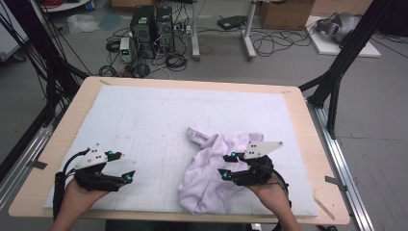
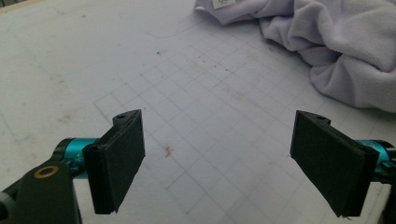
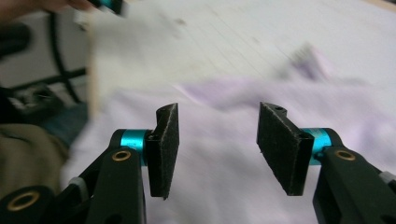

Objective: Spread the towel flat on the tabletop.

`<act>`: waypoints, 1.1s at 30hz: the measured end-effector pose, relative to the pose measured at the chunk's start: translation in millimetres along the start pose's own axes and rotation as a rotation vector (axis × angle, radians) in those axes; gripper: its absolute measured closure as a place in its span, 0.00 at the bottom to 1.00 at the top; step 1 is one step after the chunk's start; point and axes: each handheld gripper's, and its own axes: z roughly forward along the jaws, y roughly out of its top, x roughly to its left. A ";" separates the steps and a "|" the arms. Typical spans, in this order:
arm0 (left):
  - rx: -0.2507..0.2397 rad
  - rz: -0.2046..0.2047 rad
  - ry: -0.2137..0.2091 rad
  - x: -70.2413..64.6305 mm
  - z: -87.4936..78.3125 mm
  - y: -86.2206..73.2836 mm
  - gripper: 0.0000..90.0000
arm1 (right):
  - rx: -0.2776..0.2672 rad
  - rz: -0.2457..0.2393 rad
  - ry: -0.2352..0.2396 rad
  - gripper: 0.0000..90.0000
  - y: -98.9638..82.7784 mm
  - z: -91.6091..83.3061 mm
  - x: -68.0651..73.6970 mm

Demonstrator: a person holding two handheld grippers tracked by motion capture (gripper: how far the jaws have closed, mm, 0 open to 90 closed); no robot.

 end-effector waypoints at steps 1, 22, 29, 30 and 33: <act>0.002 0.007 -0.008 -1.0 1.8 1.5 0.21 | 0.007 0.001 -0.013 0.54 -3.3 1.4 -3.3; 0.040 0.087 -0.236 -35.6 70.7 42.9 0.40 | 0.162 -0.031 -0.035 0.95 -44.8 12.2 -7.3; 0.041 0.107 -0.288 -46.3 92.6 55.1 0.43 | 0.134 -0.009 -0.064 0.95 -57.0 -20.2 -2.6; 0.043 0.110 -0.297 -47.7 96.6 56.8 0.43 | 0.138 0.001 -0.063 0.95 -60.5 -21.6 -3.2; 0.055 0.104 -0.326 -51.7 111.4 60.9 0.44 | 0.143 0.014 -0.057 0.95 -67.0 -20.1 -5.7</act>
